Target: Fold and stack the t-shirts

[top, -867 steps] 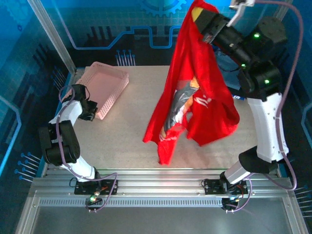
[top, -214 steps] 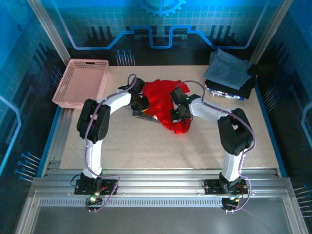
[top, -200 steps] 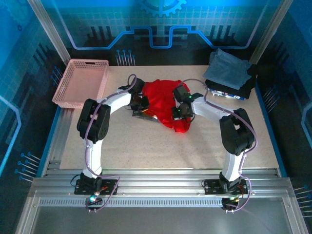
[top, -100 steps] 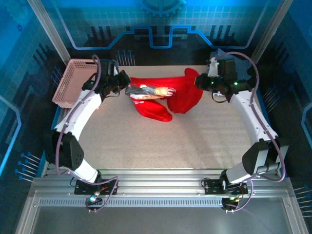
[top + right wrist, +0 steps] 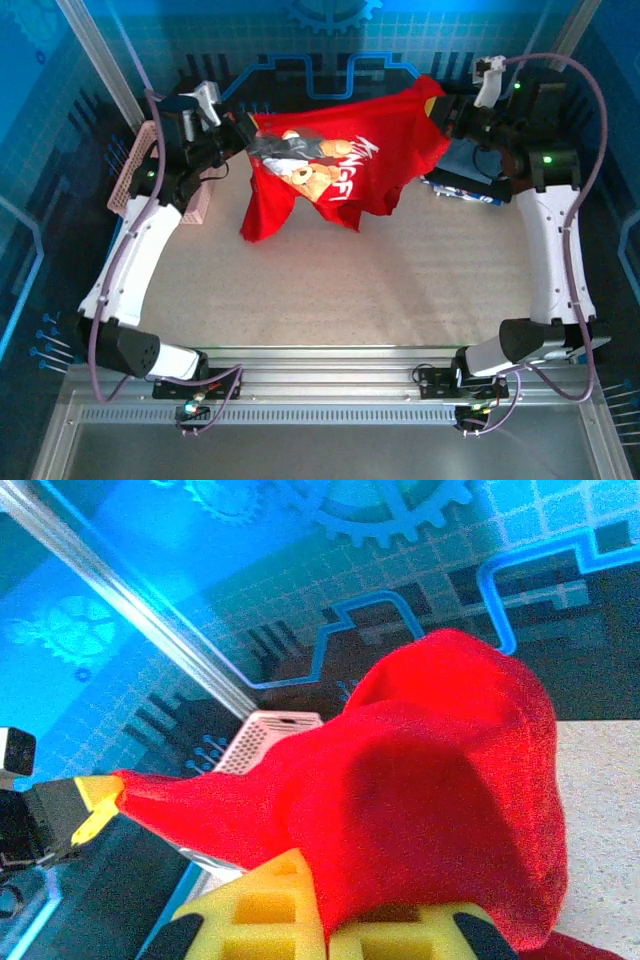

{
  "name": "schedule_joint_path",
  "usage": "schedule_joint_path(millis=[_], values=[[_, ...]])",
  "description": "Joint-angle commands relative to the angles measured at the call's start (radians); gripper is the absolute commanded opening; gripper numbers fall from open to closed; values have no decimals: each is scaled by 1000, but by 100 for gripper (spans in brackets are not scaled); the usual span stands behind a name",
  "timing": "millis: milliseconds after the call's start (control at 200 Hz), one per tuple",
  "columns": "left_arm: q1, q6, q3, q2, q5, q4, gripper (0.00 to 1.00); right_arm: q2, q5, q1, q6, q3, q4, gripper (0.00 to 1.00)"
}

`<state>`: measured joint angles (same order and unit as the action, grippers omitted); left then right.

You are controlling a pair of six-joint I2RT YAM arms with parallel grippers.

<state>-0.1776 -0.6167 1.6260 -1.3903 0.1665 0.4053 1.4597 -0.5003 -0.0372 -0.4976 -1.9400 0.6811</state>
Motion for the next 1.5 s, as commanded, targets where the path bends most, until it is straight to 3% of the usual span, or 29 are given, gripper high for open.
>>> schedule_joint_path(millis=[0,255,445,710,785,815,840,865,895,930,1010,1040,1111,1191,1266,1346,1496], values=[[15,62,36,84,2,-26,0,-48,-64,36,-8,-61,90,0],[15,94,16,167,-4,29,0,-83,-146,126,-41,-76,138,0],[7,107,40,114,4,33,0,-22,-127,160,-15,-104,156,0],[-13,220,140,-209,-68,62,0,347,17,161,98,-292,245,0],[-13,214,178,-331,-90,65,1,493,57,136,124,-386,238,8],[-13,197,187,-375,-69,43,5,546,88,124,119,-424,226,19],[-13,182,192,-407,-53,20,15,590,99,114,117,-457,208,32],[-13,164,205,-439,-39,4,33,627,104,106,108,-483,186,47],[-12,142,225,-467,-24,-6,60,662,112,99,78,-510,154,57],[-8,107,250,-490,-11,-9,76,689,113,94,43,-531,126,61],[-4,65,307,-480,-12,55,88,691,104,73,30,-568,154,68],[-5,58,307,-451,-18,83,98,664,113,57,59,-559,193,70],[-5,23,207,-336,-21,123,99,554,155,0,155,-442,289,72],[-2,12,21,-188,-20,203,99,355,129,-70,202,-149,324,74],[12,1,-167,-67,-45,306,99,163,62,-120,148,176,293,73],[55,-67,-397,38,35,306,98,-4,-24,-158,74,510,233,70],[86,-168,-677,125,90,193,92,-100,-91,-221,-29,851,153,56]])
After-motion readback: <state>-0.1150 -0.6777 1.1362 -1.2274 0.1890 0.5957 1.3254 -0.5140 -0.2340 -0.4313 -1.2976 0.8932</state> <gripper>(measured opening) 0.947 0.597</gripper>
